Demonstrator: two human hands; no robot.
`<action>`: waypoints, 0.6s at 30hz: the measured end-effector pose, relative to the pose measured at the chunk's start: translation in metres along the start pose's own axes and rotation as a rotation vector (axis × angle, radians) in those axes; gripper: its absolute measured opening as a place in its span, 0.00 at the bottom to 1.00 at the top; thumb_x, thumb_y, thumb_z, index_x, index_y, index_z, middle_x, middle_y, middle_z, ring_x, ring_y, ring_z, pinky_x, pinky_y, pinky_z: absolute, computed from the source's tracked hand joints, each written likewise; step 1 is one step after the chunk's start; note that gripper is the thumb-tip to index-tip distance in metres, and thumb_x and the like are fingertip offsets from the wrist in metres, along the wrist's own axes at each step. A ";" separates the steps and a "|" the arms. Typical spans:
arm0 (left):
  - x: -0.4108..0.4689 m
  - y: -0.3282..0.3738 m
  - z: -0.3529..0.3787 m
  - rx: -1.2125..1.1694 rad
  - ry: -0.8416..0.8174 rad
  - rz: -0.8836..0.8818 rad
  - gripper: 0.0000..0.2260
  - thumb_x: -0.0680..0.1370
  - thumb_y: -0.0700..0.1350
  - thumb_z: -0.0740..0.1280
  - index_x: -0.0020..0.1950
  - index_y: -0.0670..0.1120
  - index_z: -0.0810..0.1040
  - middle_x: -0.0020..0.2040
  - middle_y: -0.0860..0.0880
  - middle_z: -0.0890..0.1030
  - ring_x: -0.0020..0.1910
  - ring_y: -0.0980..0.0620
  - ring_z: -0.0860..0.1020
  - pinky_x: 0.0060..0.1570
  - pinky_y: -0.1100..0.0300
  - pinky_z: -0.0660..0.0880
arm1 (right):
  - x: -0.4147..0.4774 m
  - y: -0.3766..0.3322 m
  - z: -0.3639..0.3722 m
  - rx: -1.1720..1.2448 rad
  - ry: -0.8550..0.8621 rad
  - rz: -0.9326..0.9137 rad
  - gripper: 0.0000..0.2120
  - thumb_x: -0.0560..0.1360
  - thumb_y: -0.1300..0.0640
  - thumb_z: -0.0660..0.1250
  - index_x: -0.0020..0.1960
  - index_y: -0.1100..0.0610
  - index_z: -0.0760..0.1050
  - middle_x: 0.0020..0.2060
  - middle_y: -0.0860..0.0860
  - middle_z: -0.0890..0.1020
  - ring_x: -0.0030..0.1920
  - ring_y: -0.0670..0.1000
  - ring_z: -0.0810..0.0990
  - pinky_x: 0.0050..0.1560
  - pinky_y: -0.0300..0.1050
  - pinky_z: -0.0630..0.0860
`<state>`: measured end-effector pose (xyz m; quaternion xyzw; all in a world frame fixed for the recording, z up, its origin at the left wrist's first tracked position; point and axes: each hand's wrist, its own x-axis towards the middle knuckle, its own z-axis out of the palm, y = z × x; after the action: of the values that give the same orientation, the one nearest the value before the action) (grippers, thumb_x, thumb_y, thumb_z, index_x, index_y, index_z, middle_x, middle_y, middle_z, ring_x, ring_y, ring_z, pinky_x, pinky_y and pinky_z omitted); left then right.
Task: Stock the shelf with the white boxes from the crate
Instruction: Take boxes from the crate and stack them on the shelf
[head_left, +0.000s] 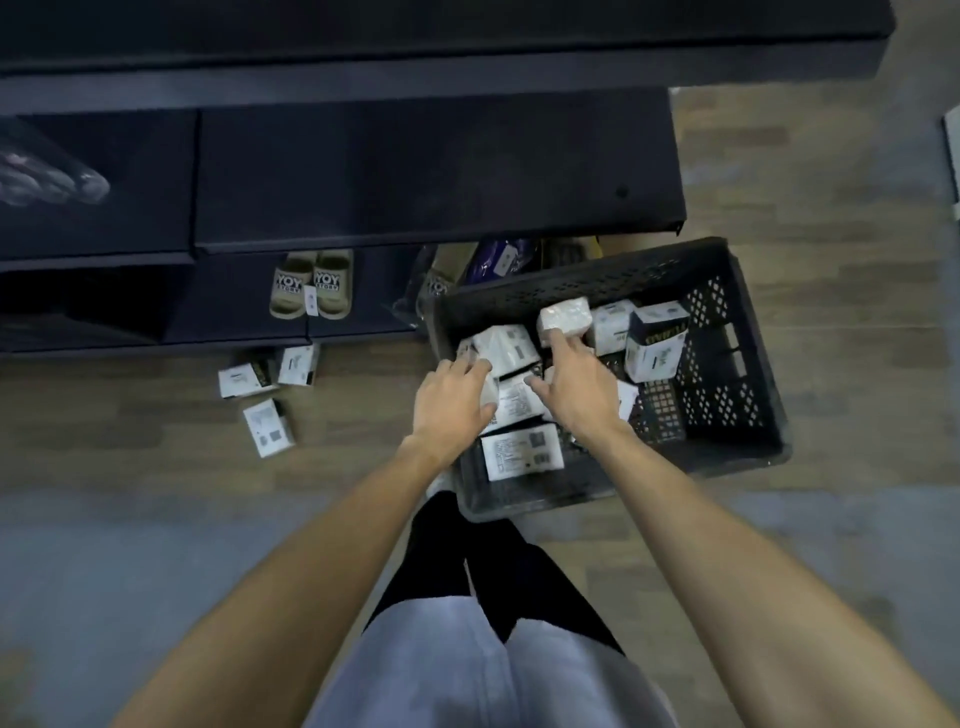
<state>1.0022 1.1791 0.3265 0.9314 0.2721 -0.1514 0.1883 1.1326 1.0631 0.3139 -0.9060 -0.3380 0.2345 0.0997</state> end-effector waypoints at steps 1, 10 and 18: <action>0.004 -0.001 0.010 -0.006 -0.017 -0.005 0.22 0.76 0.53 0.69 0.67 0.48 0.71 0.60 0.47 0.76 0.58 0.45 0.74 0.54 0.53 0.71 | 0.004 0.004 0.010 -0.008 -0.021 0.005 0.26 0.76 0.48 0.70 0.69 0.54 0.65 0.59 0.56 0.77 0.57 0.60 0.78 0.46 0.52 0.74; 0.040 -0.028 0.065 0.058 -0.046 0.025 0.20 0.77 0.52 0.65 0.67 0.48 0.71 0.59 0.47 0.76 0.59 0.46 0.72 0.58 0.53 0.69 | 0.064 0.025 0.089 -0.004 -0.221 0.003 0.33 0.75 0.51 0.73 0.74 0.45 0.60 0.67 0.54 0.71 0.59 0.58 0.77 0.49 0.51 0.75; 0.064 -0.036 0.085 0.172 -0.029 0.178 0.16 0.78 0.44 0.63 0.66 0.47 0.71 0.61 0.47 0.75 0.60 0.47 0.72 0.56 0.56 0.69 | 0.126 0.019 0.135 -0.194 -0.381 -0.085 0.45 0.75 0.68 0.68 0.80 0.43 0.48 0.80 0.52 0.47 0.74 0.60 0.64 0.59 0.55 0.77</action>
<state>1.0181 1.1997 0.2172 0.9623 0.1714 -0.1705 0.1245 1.1607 1.1350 0.1446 -0.8355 -0.4096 0.3635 -0.0440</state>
